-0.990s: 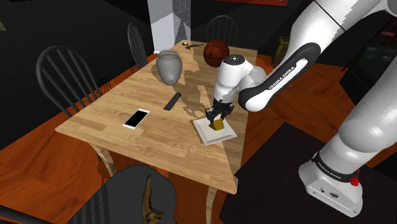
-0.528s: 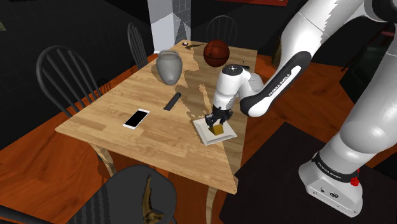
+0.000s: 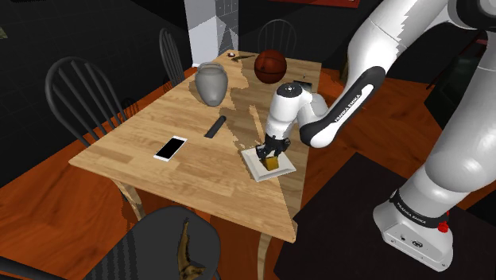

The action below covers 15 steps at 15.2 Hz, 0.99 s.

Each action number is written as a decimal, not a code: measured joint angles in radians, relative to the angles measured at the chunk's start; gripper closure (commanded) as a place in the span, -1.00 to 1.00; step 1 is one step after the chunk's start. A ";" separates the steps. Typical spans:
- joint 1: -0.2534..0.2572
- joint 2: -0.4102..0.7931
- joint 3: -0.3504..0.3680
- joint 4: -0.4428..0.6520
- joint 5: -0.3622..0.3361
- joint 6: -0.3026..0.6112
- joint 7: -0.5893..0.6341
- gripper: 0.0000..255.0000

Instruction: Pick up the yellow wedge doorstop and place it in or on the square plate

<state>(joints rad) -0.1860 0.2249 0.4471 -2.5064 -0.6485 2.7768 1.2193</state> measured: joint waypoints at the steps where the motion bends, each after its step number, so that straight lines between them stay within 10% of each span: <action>1: 0.000 0.000 0.000 0.000 0.000 0.000 0.000 -1.00; 6: 0.000 0.000 -0.001 0.000 0.000 0.000 0.000 -1.00; 11: -0.054 -0.146 0.103 -0.038 0.229 -0.069 -0.167 -1.00; 15: -0.056 -0.165 0.110 -0.044 0.264 -0.077 -0.192 -1.00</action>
<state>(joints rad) -0.2420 0.0596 0.5576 -2.5506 -0.3848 2.6994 1.0276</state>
